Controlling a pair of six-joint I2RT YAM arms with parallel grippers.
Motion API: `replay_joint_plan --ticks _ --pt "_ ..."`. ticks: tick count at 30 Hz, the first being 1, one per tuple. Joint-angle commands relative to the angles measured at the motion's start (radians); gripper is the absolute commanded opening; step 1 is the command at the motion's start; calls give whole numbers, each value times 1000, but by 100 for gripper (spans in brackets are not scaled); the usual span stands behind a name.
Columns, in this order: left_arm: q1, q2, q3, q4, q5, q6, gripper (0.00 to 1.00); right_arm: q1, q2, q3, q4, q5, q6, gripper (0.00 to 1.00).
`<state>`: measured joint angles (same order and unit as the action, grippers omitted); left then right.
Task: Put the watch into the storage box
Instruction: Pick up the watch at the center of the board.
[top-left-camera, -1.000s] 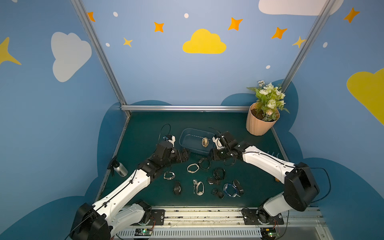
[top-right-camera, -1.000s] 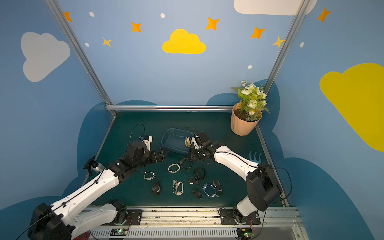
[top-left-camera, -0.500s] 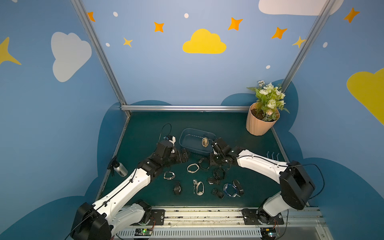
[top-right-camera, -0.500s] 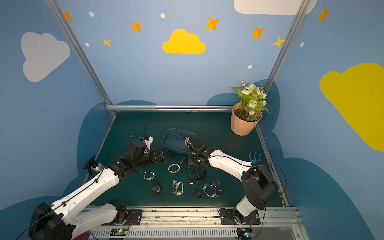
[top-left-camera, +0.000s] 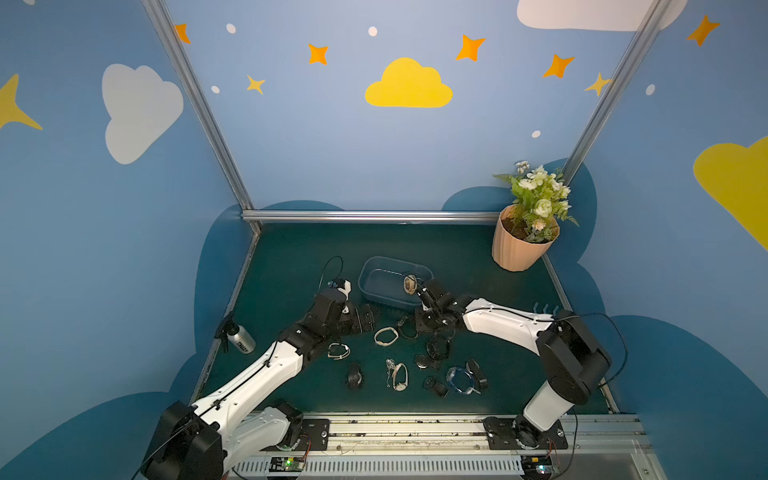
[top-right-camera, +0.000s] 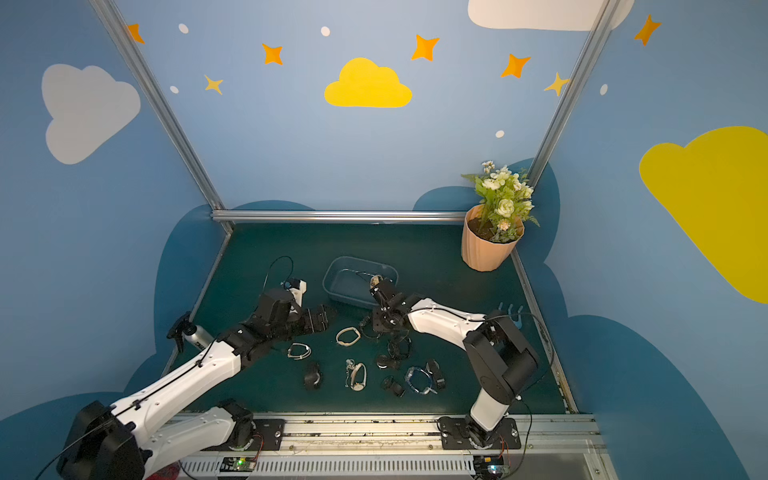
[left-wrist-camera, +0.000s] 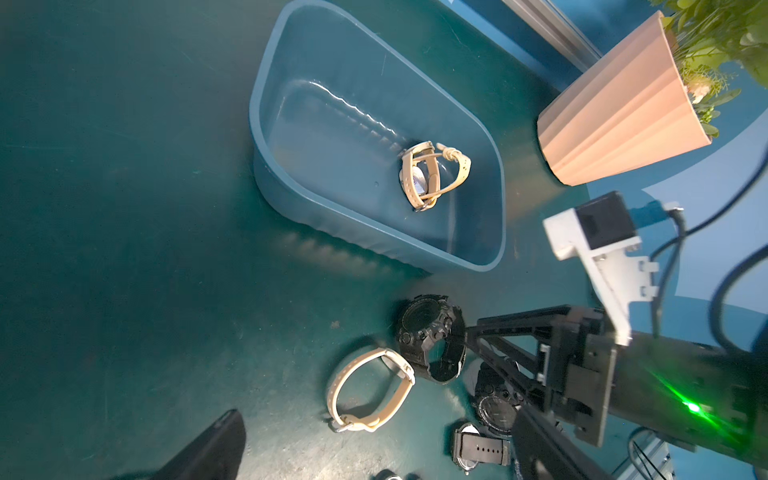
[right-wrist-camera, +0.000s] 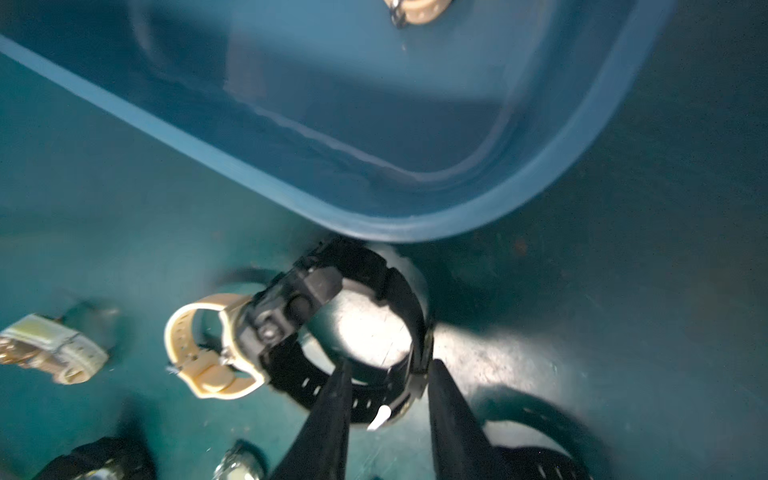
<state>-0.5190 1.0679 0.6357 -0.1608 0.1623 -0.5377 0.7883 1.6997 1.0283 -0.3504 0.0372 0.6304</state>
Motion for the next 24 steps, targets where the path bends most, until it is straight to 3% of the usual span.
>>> replay_joint_plan --ticks 1,11,20,24 --pt "2 5 10 5 13 19 100 -2 24 18 14 15 13 31" --pt "2 0 -9 25 -1 -1 100 -1 44 -10 26 55 8 21" --pt "1 -35 -55 15 -29 -39 100 2 78 1 36 58 -1 18" --pt "2 -39 -56 3 -41 -41 100 3 77 12 21 59 -8 8"
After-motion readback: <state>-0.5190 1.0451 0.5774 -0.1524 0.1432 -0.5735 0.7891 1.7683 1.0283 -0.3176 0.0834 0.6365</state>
